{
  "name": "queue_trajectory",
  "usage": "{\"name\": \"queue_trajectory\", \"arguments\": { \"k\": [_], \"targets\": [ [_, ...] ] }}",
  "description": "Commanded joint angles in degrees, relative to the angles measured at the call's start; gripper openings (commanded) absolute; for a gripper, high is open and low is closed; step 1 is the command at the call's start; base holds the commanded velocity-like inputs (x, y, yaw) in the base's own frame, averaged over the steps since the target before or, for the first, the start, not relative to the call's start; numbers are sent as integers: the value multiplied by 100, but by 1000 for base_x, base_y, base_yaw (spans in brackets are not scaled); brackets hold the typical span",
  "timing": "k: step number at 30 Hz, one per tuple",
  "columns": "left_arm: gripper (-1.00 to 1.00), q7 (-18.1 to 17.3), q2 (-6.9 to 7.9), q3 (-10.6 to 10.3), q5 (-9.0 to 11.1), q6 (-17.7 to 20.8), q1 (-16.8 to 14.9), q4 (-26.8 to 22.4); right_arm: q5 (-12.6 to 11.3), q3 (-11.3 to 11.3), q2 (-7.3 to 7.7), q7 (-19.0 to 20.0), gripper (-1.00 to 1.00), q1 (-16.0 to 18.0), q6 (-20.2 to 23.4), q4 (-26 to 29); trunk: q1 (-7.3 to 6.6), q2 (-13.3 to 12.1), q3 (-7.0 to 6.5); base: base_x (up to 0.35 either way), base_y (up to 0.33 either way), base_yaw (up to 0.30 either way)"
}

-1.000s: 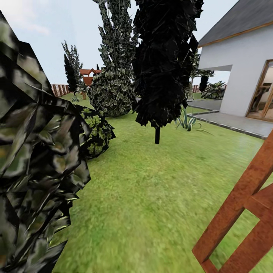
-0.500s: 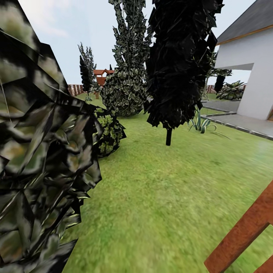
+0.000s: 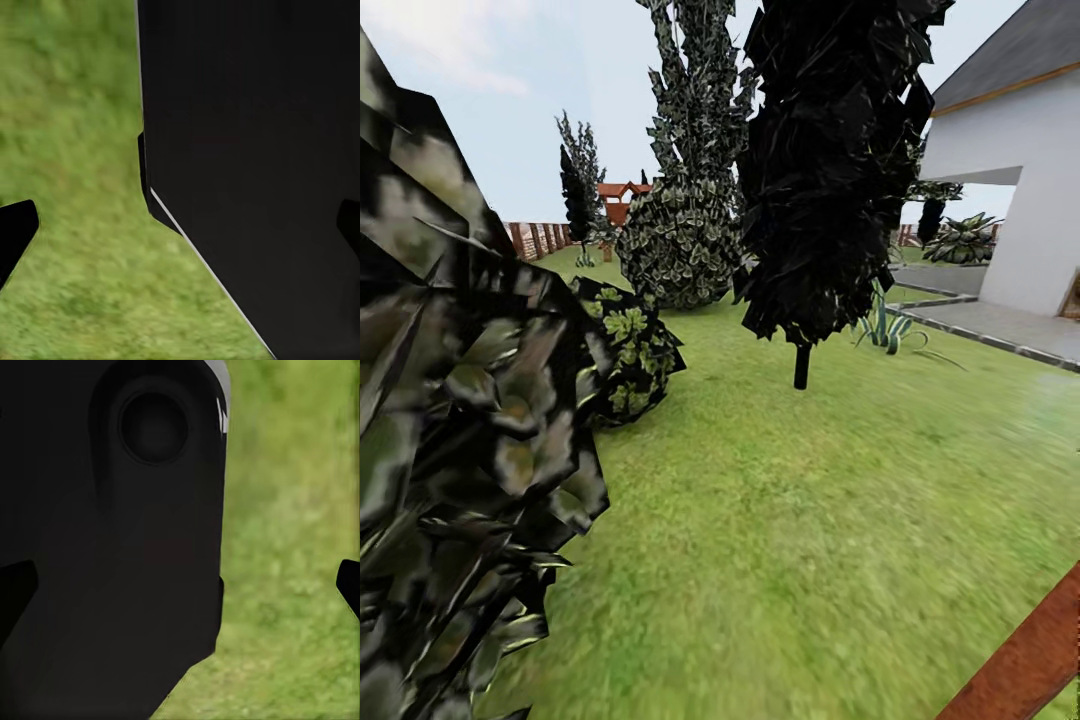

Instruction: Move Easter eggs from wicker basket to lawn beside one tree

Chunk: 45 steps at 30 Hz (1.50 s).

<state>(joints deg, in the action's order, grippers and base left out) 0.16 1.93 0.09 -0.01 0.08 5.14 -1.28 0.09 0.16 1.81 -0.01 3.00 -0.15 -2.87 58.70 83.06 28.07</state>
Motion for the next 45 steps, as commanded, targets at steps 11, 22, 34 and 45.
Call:
{"name": "queue_trajectory", "arguments": {
  "k": [11,22,34,45],
  "targets": [
    [100,2,-8,0,-8,-8,4,-13,0,1,3,18,100,8,-3,-12,3,2,4,55,0,-244],
    [100,-7,-1,0,-8,10,4,-13,0,8,4,10,100,8,-3,-12,3,2,4,294,0,-7],
    [100,-7,0,0,-8,10,4,-13,0,5,4,10,100,8,-3,-12,3,2,4,335,0,0],
    [100,-7,-3,0,-8,10,4,-13,0,1,4,-16,100,8,-3,-12,3,2,4,335,0,0]
  ]
}}
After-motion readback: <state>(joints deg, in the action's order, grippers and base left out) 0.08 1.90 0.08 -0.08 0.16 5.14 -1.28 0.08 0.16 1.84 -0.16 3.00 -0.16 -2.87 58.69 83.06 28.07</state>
